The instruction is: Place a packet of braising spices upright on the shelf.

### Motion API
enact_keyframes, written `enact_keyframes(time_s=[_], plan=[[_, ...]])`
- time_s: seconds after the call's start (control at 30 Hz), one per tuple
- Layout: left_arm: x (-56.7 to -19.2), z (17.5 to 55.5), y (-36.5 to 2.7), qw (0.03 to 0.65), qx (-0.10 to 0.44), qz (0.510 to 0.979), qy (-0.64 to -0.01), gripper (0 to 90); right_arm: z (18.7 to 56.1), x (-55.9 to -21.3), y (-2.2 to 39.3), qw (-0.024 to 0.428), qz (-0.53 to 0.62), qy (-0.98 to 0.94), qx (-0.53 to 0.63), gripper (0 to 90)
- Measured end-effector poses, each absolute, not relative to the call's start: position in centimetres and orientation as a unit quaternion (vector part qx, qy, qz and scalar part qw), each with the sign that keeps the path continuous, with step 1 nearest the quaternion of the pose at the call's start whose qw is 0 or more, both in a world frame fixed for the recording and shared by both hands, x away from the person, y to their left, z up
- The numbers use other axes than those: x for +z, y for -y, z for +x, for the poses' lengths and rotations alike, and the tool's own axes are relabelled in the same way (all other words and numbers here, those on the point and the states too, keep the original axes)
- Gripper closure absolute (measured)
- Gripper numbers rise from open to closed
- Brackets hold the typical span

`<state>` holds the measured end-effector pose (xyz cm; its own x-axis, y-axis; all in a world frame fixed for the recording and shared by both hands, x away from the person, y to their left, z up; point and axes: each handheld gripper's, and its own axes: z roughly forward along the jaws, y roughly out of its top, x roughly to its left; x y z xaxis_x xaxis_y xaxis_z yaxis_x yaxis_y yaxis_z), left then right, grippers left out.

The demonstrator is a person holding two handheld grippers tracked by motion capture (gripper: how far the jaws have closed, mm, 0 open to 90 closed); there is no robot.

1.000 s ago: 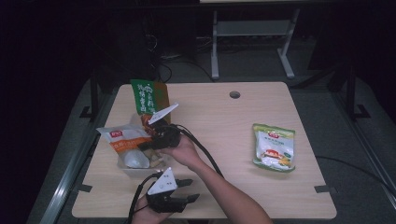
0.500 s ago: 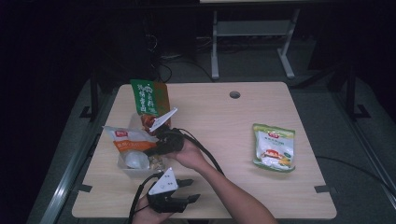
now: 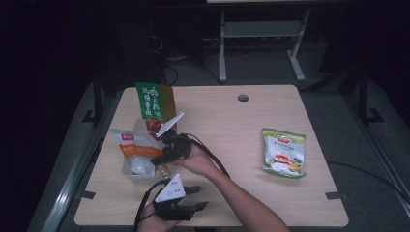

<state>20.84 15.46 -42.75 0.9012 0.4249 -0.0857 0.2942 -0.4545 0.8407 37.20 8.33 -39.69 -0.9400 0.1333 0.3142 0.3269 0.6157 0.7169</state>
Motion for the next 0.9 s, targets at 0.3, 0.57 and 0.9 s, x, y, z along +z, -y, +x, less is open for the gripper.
enact_keyframes(time_s=[0.3,0.57,0.9], plan=[[-42.8,20.8,-15.3,0.477,0.07,0.851,-0.207,47.3,36.4,-39.9,-8.7,0.079,-0.106,0.914,-0.384,88.0],[-42.8,20.8,-15.2,0.476,0.068,0.852,-0.206,47.3,36.2,-40.7,-9.0,0.063,-0.103,0.923,-0.365,89.9],[-42.8,20.9,-15.3,0.477,0.07,0.851,-0.207,47.0,36.0,-40.5,-8.6,0.079,-0.108,0.916,-0.379,75.3]])
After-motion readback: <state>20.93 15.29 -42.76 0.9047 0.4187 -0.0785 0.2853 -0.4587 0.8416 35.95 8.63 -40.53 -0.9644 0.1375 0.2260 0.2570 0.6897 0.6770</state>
